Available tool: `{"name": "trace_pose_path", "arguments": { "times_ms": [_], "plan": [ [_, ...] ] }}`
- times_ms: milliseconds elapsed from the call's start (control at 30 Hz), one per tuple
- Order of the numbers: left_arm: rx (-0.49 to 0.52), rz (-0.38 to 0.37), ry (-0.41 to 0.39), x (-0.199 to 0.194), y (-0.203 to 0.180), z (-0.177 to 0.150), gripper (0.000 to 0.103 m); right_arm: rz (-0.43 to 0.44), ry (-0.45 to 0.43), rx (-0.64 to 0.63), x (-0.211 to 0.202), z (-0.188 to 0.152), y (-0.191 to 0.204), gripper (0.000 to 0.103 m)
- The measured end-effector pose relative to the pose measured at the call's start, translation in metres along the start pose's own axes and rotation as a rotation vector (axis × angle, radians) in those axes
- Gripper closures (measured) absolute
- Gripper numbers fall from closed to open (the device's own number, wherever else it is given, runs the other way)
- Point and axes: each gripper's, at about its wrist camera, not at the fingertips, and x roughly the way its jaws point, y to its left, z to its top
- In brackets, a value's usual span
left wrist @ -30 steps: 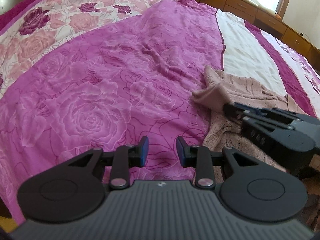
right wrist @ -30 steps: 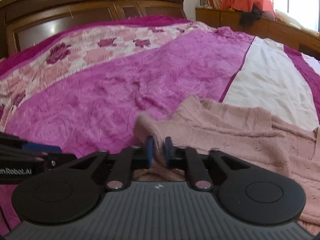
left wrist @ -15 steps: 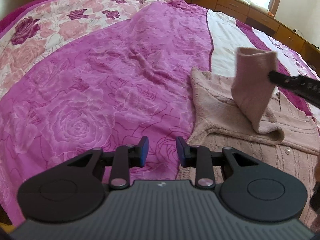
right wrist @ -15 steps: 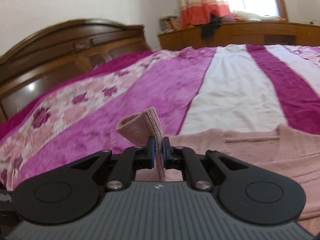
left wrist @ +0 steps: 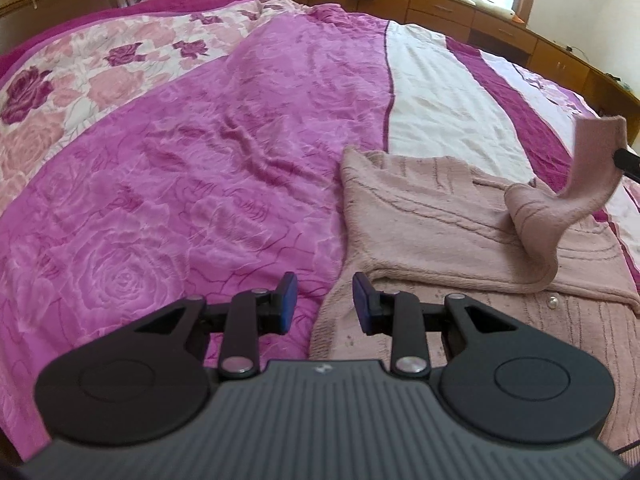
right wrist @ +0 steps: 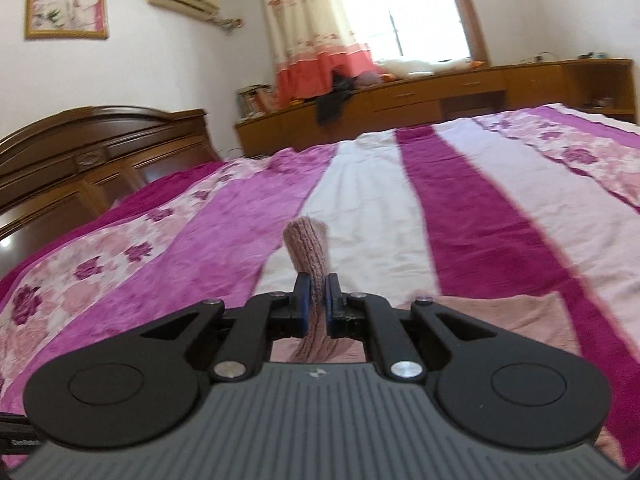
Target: Fold small clothes
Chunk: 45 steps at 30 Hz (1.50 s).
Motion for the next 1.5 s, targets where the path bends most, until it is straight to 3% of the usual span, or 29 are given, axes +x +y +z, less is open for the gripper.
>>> {"name": "trace_pose_path", "arguments": {
  "times_ms": [367, 733, 767, 933, 1200, 1333, 1500],
  "plan": [
    [0.049, -0.015, -0.007, 0.0, -0.024, 0.004, 0.071, -0.167, 0.005, 0.049, -0.015, -0.018, -0.072, 0.096],
    [0.103, -0.033, -0.007, 0.007, -0.048, 0.008, 0.071, -0.218, 0.16, 0.173, -0.009, -0.062, -0.129, 0.093],
    [0.107, -0.035, -0.008, 0.008, -0.049, 0.008, 0.071, -0.217, 0.178, 0.181, -0.008, -0.064, -0.132, 0.092],
    [0.125, -0.04, -0.014, 0.012, -0.058, 0.014, 0.071, -0.201, 0.227, 0.178, -0.021, -0.073, -0.138, 0.053],
    [0.133, -0.034, -0.008, 0.026, -0.067, 0.02, 0.071, -0.174, 0.17, 0.196, -0.042, -0.055, -0.143, 0.047],
    [0.137, -0.024, -0.013, 0.031, -0.069, 0.023, 0.071, -0.183, 0.158, 0.142, -0.026, -0.041, -0.149, 0.047],
    [0.127, -0.014, -0.003, 0.038, -0.07, 0.025, 0.071, -0.219, 0.208, 0.028, 0.01, -0.039, -0.152, 0.047]
  ]
}}
